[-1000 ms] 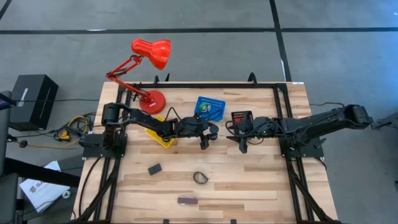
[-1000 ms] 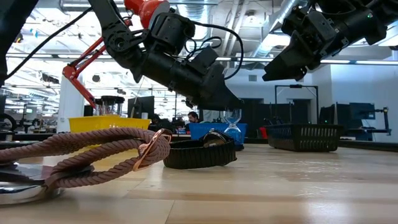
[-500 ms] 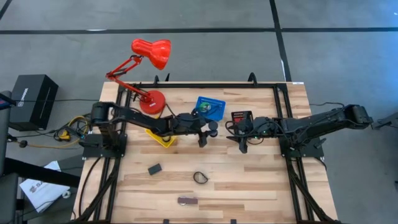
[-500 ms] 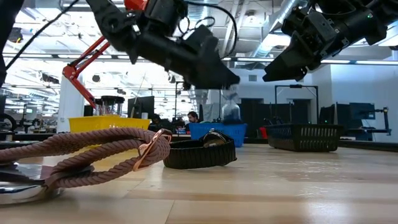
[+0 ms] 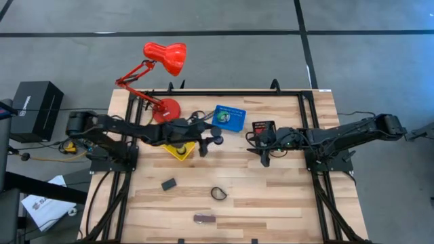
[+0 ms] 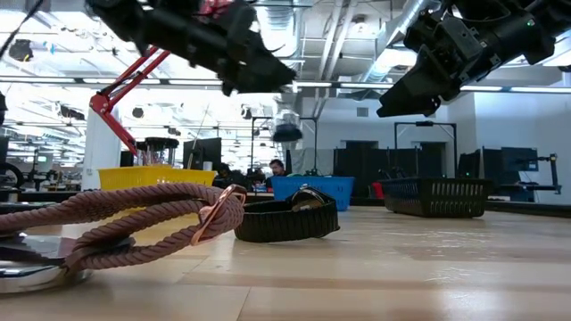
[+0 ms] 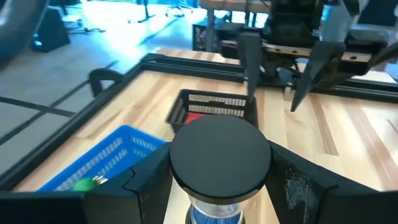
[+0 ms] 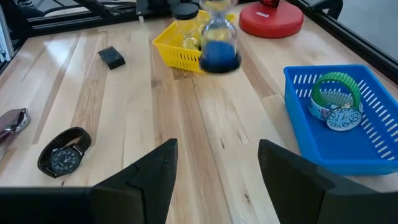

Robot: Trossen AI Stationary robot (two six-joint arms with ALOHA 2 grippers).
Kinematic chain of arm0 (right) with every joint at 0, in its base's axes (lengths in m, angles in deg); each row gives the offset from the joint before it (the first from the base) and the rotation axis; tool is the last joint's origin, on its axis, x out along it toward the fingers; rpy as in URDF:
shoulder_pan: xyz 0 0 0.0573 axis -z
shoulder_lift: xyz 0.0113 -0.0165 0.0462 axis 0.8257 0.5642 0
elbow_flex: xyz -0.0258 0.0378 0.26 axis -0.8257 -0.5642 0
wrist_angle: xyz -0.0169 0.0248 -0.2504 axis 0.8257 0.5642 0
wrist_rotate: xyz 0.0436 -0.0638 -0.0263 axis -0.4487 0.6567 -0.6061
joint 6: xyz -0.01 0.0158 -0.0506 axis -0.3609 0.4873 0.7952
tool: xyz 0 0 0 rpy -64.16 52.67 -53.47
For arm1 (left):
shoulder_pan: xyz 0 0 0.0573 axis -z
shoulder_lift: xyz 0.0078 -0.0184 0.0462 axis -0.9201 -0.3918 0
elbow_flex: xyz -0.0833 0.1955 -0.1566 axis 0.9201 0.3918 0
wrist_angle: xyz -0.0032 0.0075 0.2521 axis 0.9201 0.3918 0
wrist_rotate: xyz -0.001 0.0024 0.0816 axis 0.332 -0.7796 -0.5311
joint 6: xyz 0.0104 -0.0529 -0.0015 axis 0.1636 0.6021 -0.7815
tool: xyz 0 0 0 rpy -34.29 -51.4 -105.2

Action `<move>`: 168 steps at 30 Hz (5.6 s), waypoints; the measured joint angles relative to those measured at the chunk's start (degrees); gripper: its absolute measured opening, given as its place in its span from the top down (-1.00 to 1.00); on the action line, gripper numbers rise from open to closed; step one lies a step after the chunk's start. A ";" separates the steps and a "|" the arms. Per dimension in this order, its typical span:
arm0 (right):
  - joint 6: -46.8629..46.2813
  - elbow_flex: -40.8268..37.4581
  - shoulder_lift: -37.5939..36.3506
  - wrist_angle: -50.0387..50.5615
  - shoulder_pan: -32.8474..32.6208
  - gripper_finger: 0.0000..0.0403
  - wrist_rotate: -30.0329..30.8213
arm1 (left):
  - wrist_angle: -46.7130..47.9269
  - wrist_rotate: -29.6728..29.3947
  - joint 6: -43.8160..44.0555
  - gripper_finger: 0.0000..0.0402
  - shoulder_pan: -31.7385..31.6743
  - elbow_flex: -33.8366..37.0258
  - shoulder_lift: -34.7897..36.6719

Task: Pick & Place Office items
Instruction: Put the blue hourglass into the yellow bin

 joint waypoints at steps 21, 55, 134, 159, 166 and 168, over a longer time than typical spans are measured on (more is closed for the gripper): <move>0.02 0.00 0.00 -0.02 0.02 -0.06 0.00 | 0.23 -7.02 4.20 -0.11 0.02 17.90 18.79; 0.02 0.00 0.00 0.02 0.02 -0.06 0.00 | 16.29 -9.70 8.79 -0.08 0.00 19.51 27.01; 0.02 0.00 0.00 0.00 -0.01 -0.06 0.00 | 20.18 -13.09 16.24 -0.19 5.20 19.51 20.29; 0.04 0.00 0.00 0.00 0.01 -0.06 0.00 | 20.05 -12.93 14.07 -0.38 6.16 19.51 25.44; 0.04 0.00 0.00 0.00 -0.01 -0.06 0.00 | 19.99 -13.16 9.39 -0.34 6.95 19.51 27.86; 0.04 0.00 0.00 0.00 0.00 -0.06 0.00 | 20.24 -13.16 8.06 -0.29 6.95 19.51 27.83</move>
